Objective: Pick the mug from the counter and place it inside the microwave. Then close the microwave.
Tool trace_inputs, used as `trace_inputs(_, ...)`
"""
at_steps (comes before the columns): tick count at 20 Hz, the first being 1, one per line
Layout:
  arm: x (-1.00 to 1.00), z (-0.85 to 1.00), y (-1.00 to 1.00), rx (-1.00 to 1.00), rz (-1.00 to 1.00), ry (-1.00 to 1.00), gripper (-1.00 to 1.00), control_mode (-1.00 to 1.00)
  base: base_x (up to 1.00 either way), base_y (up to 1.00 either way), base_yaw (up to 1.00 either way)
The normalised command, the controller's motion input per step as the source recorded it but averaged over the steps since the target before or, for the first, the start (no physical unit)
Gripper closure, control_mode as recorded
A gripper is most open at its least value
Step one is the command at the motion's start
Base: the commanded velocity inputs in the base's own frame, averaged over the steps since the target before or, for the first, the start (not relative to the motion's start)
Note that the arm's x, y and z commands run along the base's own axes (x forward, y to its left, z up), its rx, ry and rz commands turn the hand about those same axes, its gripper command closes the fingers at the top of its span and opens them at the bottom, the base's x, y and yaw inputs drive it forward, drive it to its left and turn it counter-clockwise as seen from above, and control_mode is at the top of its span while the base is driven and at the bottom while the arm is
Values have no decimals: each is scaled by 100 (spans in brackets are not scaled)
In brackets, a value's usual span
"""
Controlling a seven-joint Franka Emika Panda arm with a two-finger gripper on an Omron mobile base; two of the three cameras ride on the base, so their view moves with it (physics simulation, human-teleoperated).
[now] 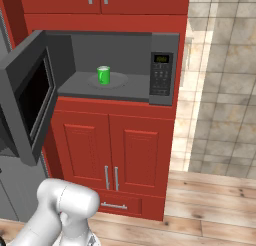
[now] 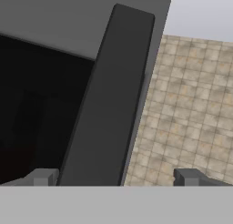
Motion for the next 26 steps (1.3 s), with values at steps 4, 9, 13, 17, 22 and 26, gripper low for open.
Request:
trace_inputs(4, 20, 23, -66, 0, 4, 1, -100, -100, 0, 0, 0)
trace_inputs(9, 20, 19, -65, 0, 6, 0, -100, -100, 0, 0, 0)
trace_inputs(13, 21, 16, -63, 0, 7, 0, -100, -100, 0, 0, 0)
trace_inputs(17, 26, 6, -60, 0, 7, 0, -100, -100, 0, 0, 0)
trace_inputs(22, 28, 0, -47, 1, 8, 2, -100, -100, 0, 0, 0)
trace_inputs(26, 26, 5, -45, 3, 8, 3, -100, -100, 0, 0, 0)
